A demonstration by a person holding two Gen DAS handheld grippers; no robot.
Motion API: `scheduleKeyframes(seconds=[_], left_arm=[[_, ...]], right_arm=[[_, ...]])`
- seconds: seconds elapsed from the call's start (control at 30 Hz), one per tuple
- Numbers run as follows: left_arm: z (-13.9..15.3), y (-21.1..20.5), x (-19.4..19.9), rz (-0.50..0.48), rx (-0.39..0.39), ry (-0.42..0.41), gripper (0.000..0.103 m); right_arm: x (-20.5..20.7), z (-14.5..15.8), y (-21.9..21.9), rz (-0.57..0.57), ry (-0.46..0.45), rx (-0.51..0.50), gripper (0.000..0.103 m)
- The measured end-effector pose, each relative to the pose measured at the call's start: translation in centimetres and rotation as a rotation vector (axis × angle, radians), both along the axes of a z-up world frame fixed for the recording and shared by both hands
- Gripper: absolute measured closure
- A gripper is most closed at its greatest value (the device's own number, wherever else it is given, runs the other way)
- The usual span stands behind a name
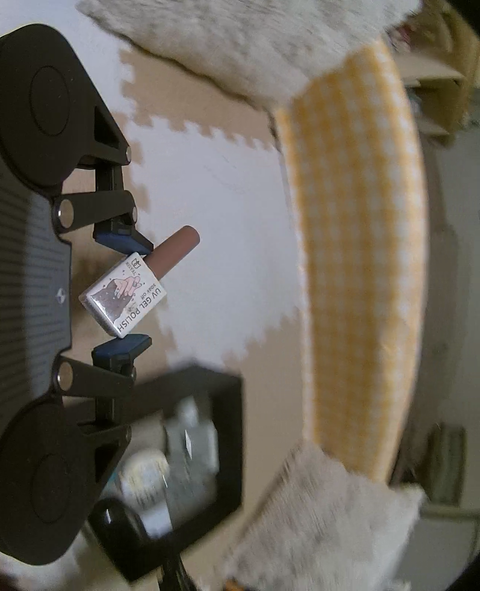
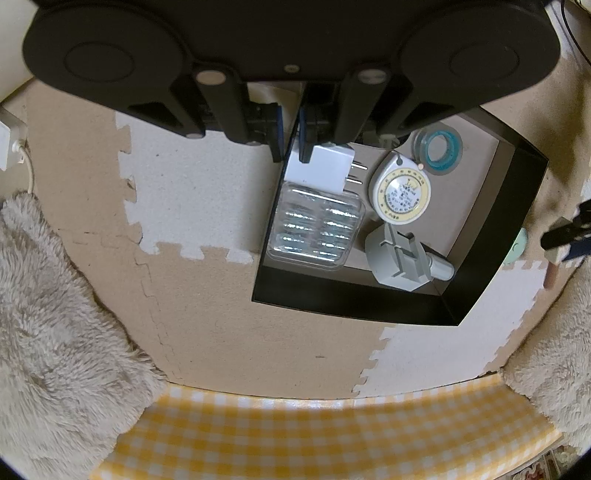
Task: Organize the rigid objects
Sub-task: 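Carry the gel polish box with the left tool into the box and release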
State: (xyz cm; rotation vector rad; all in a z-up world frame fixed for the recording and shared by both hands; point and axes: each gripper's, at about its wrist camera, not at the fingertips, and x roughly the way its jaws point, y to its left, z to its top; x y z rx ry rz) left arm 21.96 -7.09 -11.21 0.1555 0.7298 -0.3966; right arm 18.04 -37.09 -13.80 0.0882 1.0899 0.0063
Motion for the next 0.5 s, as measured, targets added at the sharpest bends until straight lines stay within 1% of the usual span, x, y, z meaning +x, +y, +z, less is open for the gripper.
scheduleKeyframes(seconds=[0.13,0.2,0.33,0.4,0.5], left_arm=[[1.5,-2.2,-1.7,-0.133,-0.047,-0.034,0.055],[1.7,-3.4,-2.5,-0.212,-0.050,-0.035,0.055],[1.6,-5.6,-3.7,-0.364,-0.015,-0.033,0.055],[1.1,-6.4,-3.9,-0.415,0.011,-0.026,0.055],[0.4,-7.1,-3.7,-0.466,0.052,-0.009,0.055]], right_arm=[[0.0,0.0,0.0,0.001,0.000,-0.001,0.094],[0.0,0.0,0.0,0.001,0.000,-0.001,0.094],[0.0,0.0,0.0,0.000,0.000,0.001,0.094],[0.0,0.0,0.0,0.000,0.000,0.001,0.094],[0.0,0.0,0.0,0.000,0.000,0.000,0.094]])
